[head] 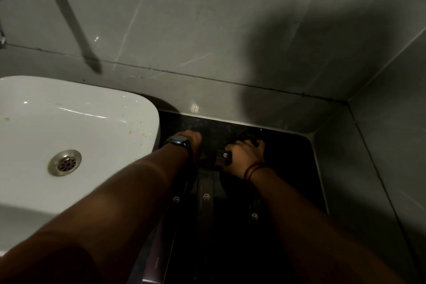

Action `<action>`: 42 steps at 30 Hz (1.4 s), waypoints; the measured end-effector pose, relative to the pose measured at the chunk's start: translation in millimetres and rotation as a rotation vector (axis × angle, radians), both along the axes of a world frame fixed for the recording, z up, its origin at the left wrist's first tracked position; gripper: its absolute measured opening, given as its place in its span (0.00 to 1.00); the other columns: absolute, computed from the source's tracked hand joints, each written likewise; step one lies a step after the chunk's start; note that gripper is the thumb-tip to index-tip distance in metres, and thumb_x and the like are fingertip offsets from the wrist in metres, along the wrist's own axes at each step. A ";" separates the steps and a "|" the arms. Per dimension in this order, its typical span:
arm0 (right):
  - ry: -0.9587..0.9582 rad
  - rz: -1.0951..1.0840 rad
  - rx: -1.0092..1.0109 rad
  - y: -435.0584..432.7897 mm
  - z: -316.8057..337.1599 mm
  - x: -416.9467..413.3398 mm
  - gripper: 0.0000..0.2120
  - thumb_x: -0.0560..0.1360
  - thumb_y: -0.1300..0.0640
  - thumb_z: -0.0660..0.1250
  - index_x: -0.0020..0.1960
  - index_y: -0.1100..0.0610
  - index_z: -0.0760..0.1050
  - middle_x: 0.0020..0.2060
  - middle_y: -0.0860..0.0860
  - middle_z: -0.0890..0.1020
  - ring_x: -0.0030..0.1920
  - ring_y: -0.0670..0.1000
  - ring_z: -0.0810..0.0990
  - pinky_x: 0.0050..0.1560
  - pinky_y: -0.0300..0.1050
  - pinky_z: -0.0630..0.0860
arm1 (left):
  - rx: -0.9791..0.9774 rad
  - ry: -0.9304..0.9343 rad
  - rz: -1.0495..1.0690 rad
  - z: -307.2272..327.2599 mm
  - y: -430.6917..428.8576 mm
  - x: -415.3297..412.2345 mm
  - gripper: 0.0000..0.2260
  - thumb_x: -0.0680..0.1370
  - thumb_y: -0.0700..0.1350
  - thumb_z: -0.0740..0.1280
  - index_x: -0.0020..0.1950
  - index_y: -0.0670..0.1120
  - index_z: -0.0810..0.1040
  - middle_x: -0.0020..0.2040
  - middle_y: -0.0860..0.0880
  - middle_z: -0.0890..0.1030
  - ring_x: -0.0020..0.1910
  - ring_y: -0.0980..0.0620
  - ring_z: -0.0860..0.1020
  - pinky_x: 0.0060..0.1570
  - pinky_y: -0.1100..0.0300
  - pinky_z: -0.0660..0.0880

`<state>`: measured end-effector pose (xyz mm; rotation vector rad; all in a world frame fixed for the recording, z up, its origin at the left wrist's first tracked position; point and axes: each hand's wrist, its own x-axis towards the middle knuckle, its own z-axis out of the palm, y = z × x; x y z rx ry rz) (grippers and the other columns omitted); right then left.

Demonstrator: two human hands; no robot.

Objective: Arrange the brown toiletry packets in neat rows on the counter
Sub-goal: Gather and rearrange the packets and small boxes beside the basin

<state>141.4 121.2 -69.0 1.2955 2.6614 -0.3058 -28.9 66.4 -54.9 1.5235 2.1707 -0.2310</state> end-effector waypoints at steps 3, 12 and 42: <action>0.002 0.008 -0.003 1.6 -3.0 -0.4 0.20 0.63 0.39 0.65 0.51 0.47 0.77 0.53 0.48 0.80 0.62 0.56 0.74 0.63 0.60 0.58 | -0.012 -0.024 -0.076 3.9 -3.5 -1.8 0.23 0.65 0.55 0.76 0.55 0.47 0.77 0.54 0.43 0.80 0.51 0.44 0.79 0.41 0.59 0.71; 0.015 0.029 -0.013 1.7 -6.0 -5.5 0.20 0.60 0.39 0.66 0.50 0.44 0.76 0.53 0.47 0.79 0.62 0.56 0.73 0.65 0.60 0.55 | -0.018 -0.032 -0.190 7.1 -4.0 -0.6 0.19 0.71 0.49 0.73 0.59 0.44 0.77 0.58 0.42 0.79 0.56 0.43 0.78 0.53 0.53 0.74; 0.093 -0.247 -0.036 -140.0 26.0 12.5 0.21 0.65 0.37 0.65 0.47 0.52 0.79 0.48 0.53 0.84 0.54 0.57 0.79 0.58 0.54 0.65 | 0.197 -0.082 0.396 4.8 -162.9 70.5 0.25 0.74 0.59 0.61 0.67 0.46 0.68 0.65 0.41 0.69 0.60 0.37 0.69 0.59 0.50 0.68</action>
